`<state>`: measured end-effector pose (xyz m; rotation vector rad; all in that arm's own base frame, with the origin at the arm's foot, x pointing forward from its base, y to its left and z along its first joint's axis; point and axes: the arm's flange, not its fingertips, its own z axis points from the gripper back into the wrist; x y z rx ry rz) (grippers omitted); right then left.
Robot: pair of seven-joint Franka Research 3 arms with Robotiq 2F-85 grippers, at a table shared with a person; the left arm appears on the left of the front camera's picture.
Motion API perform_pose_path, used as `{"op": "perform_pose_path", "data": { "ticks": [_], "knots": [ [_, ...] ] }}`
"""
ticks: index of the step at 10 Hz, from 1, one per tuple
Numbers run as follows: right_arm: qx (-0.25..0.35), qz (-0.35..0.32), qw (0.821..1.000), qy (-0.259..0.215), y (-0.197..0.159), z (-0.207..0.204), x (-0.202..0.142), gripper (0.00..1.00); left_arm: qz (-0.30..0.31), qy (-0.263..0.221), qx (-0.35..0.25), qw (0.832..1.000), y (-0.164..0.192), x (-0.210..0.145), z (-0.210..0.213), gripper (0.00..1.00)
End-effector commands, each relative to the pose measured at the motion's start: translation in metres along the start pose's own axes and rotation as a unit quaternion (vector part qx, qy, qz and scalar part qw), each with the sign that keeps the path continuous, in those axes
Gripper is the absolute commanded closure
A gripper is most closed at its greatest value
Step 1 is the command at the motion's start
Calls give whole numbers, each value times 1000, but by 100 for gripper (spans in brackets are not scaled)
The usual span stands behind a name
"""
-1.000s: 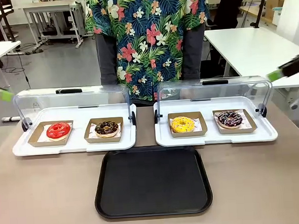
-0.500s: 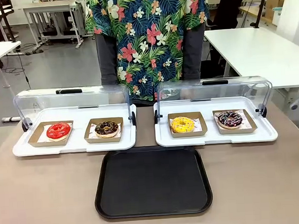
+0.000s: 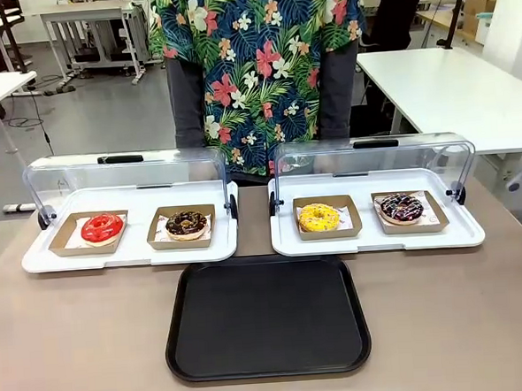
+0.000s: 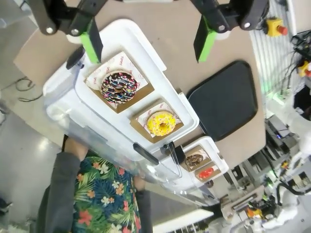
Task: Move the fourth donut from the left to the tray.
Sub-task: Pick up the Paper togo box containing the Donut indicated by the person and place it on the Handle tray.
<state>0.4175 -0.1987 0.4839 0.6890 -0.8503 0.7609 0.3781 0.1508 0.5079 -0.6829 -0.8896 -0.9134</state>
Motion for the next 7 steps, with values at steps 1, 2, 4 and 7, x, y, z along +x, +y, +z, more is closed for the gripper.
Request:
{"op": "perform_pose_path", "data": {
  "ticks": [1, 2, 4, 7],
  "knots": [
    [-1, 20, 1000, 1, 2, 2, 5, 0, -27, -21, 18, 999, -12, -9, -3, 0],
    [0, 0, 1000, 0, 0, 0, 0, 0, -47, -31, 24, 998, -16, -9, -7, 0],
    [0, 0, 1000, 0, 0, 0, 0, 0, -5, -5, 4, 1000, -2, -2, 0, 0],
    [0, 0, 1000, 0, 0, 0, 0, 0, -5, -5, 4, 1000, -2, -2, 0, 0]
  ]
}}
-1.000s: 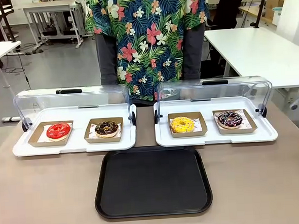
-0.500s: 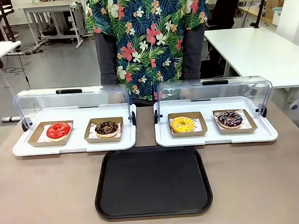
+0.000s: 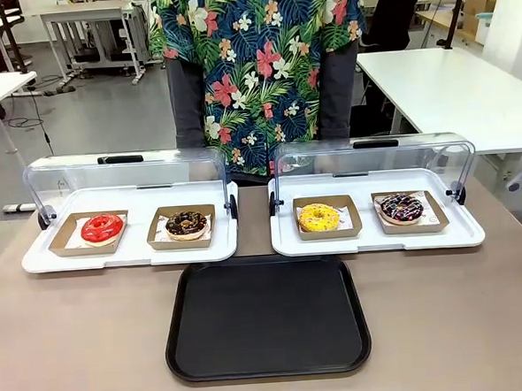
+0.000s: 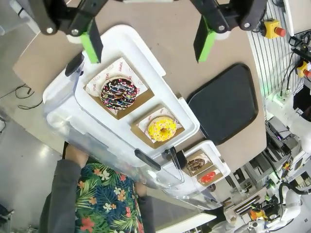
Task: Move the fourth donut from the left to the tray.
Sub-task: Pick up the Paper togo box containing the Donut indicated by the person and place it on the Handle tray.
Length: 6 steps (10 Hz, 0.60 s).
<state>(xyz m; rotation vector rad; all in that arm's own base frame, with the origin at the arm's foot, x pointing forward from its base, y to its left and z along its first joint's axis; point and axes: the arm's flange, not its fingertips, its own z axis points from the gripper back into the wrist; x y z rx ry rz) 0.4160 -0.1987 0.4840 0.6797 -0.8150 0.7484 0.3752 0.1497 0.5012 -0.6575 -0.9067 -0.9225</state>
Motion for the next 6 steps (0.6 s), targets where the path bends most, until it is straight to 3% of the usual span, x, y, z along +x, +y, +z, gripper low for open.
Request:
{"op": "perform_pose_path", "data": {
  "ticks": [1, 6],
  "knots": [
    [2, 11, 1000, -16, -1, -1, 1, 0, 6, -5, -5, 1000, 0, 4, 3, 0],
    [2, 11, 1000, -16, -1, -1, 1, 0, 6, -5, -5, 1000, 0, 4, 3, 0]
  ]
}}
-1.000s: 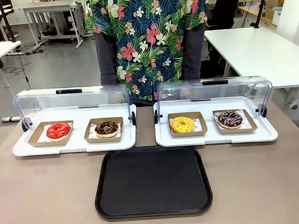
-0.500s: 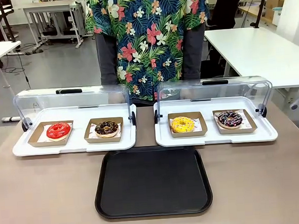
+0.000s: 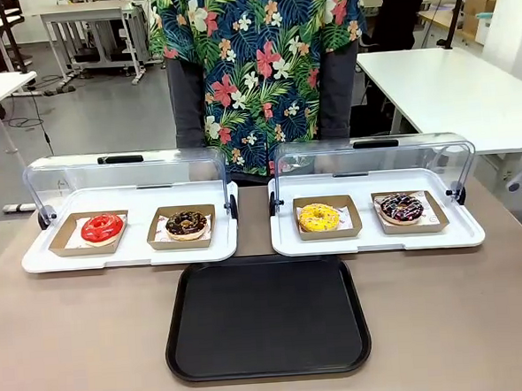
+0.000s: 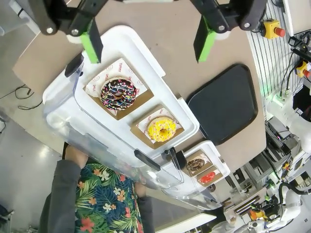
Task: Move the fourth donut from the left to the tray.
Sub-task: Pick up the Paper togo box containing the Donut indicated by the person and place it on the Handle tray.
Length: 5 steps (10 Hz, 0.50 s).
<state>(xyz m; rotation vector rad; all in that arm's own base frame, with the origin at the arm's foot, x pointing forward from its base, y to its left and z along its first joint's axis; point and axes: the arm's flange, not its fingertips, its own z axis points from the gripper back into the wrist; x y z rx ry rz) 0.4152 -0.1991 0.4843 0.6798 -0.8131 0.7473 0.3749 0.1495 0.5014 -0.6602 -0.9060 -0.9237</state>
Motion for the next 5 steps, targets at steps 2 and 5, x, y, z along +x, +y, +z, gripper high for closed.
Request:
{"op": "perform_pose_path", "data": {
  "ticks": [2, 5],
  "knots": [
    [2, 12, 1000, -16, -2, -1, 1, 0, 6, -5, -4, 1000, 0, 4, 3, 0],
    [2, 12, 1000, -16, -2, -1, 1, 0, 6, -5, -4, 1000, 0, 4, 3, 0]
  ]
}}
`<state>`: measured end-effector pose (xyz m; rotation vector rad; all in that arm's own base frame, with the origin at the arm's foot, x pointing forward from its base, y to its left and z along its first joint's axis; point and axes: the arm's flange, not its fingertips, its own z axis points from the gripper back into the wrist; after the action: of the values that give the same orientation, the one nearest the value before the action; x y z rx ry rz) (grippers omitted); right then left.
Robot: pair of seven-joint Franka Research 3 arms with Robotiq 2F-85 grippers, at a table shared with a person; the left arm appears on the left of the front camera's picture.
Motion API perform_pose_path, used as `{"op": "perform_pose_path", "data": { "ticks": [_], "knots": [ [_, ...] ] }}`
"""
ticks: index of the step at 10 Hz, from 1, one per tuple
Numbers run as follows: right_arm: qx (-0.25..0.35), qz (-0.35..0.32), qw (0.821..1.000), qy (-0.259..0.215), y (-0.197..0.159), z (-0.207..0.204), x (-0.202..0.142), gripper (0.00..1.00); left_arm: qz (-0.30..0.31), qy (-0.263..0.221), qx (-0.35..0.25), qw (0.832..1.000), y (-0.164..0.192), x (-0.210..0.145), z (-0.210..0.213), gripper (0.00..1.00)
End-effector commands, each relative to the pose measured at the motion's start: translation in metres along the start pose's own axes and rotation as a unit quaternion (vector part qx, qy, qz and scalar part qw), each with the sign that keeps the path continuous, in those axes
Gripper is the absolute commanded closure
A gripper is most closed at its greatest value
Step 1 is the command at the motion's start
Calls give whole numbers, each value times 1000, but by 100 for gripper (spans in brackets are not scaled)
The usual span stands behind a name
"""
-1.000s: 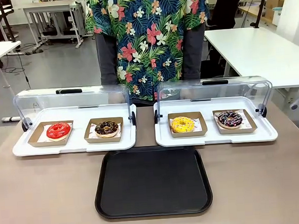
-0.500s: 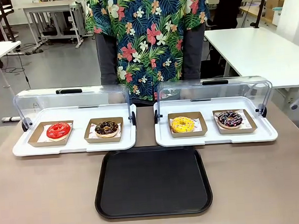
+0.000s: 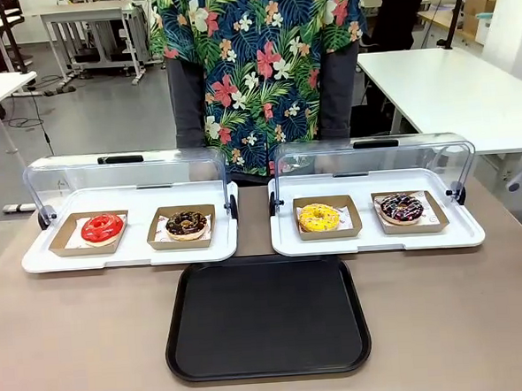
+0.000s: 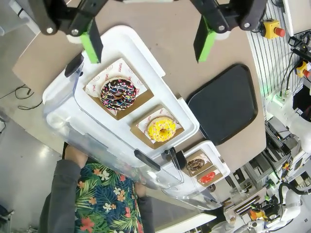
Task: Move the fourth donut from the left to the tray.
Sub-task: Pick up the Paper togo box containing the Donut indicated by the person and place it on the Handle tray.
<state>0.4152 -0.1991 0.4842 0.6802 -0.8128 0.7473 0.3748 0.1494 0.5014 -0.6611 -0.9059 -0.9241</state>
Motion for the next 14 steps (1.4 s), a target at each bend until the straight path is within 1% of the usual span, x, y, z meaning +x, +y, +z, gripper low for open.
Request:
{"op": "perform_pose_path", "data": {
  "ticks": [1, 14],
  "knots": [
    [2, 12, 1000, -16, -2, -1, 1, 0, 6, -5, -4, 1000, 0, 4, 3, 0],
    [2, 12, 1000, -16, -2, -1, 1, 0, 6, -5, -4, 1000, 0, 4, 3, 0]
  ]
}}
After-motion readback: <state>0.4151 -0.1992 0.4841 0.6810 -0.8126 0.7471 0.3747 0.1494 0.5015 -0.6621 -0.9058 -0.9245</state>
